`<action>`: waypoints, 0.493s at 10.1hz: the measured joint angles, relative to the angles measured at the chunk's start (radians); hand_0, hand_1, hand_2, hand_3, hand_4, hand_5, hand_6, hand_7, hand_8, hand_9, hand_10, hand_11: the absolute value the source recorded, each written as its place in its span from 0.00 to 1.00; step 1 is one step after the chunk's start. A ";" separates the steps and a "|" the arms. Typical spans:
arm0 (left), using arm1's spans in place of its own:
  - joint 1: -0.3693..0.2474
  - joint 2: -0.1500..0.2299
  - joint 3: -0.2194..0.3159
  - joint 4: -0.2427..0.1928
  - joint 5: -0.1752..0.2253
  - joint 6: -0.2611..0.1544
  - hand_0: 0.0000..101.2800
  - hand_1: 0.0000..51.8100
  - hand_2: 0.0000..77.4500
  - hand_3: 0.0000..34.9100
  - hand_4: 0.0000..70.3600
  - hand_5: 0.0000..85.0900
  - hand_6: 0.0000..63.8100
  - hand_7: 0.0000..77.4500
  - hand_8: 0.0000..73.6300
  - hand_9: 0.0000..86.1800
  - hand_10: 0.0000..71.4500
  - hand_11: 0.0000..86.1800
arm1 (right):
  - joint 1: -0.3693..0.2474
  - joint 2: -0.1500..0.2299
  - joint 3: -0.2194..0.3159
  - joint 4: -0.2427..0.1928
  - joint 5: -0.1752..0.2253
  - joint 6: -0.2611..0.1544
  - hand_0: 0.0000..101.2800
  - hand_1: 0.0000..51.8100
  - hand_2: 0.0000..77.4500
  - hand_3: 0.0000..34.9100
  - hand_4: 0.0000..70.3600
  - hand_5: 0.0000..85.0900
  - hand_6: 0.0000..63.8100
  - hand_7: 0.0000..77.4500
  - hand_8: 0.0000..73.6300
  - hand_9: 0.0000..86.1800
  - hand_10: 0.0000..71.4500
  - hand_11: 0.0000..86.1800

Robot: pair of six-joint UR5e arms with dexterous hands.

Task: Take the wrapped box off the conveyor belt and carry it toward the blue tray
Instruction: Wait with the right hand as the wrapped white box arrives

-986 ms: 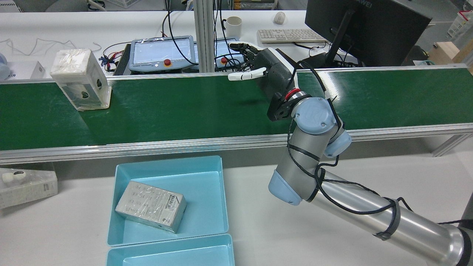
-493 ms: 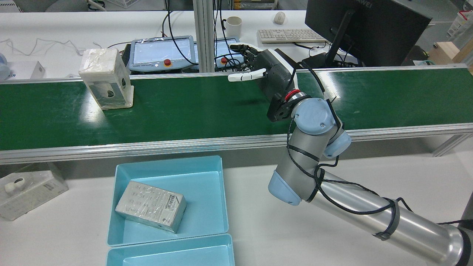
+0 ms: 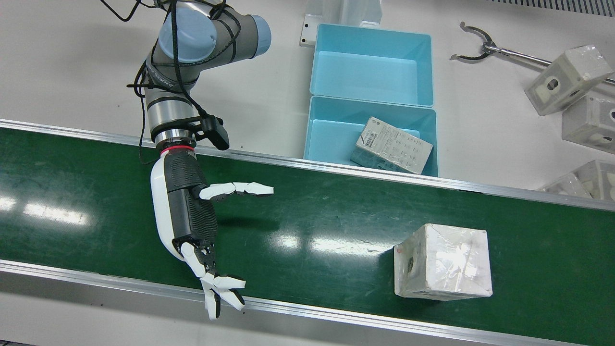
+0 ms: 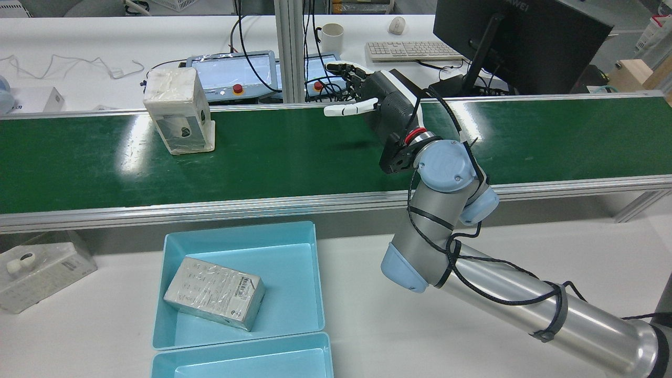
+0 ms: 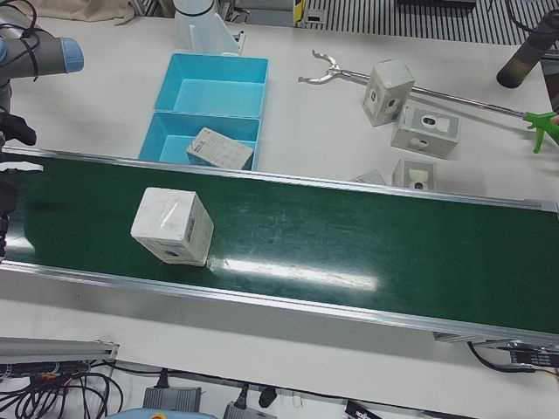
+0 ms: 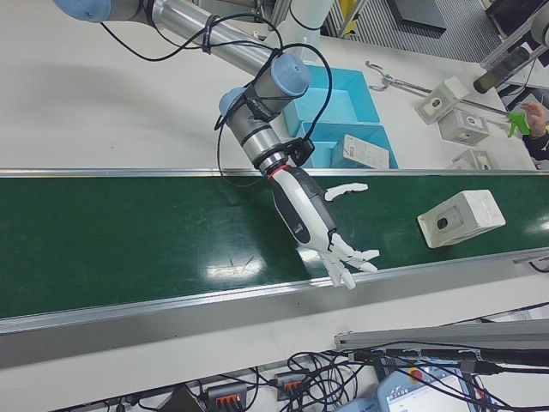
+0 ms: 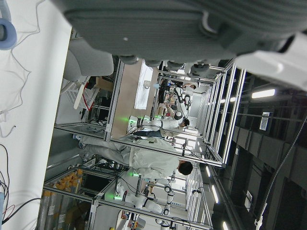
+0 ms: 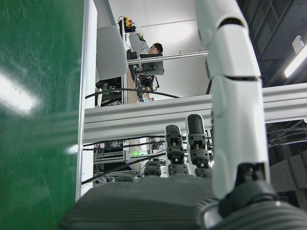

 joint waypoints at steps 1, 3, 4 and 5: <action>0.000 0.000 0.000 0.000 0.000 0.000 0.00 0.00 0.01 0.00 0.00 0.01 0.01 0.01 0.01 0.00 0.01 0.01 | -0.003 0.000 -0.004 0.000 0.000 0.000 0.50 0.34 0.18 0.10 0.19 0.33 0.12 0.13 0.02 0.05 0.00 0.01; 0.000 0.000 0.000 0.000 0.000 0.000 0.00 0.00 0.01 0.00 0.00 0.01 0.00 0.01 0.01 0.01 0.01 0.01 | -0.005 0.001 -0.010 0.000 0.000 0.000 0.49 0.34 0.18 0.10 0.19 0.32 0.12 0.13 0.02 0.03 0.00 0.01; 0.000 0.000 0.000 0.000 0.000 0.000 0.00 0.00 0.01 0.00 0.00 0.01 0.00 0.01 0.01 0.01 0.01 0.01 | -0.005 0.001 -0.011 0.000 0.000 0.000 0.49 0.34 0.18 0.10 0.19 0.32 0.12 0.13 0.02 0.03 0.00 0.01; 0.000 0.000 0.000 0.000 0.000 0.000 0.00 0.00 0.01 0.00 0.00 0.01 0.01 0.01 0.01 0.01 0.01 0.01 | -0.005 0.001 -0.013 0.000 0.000 0.000 0.49 0.34 0.18 0.10 0.18 0.32 0.12 0.11 0.01 0.03 0.00 0.01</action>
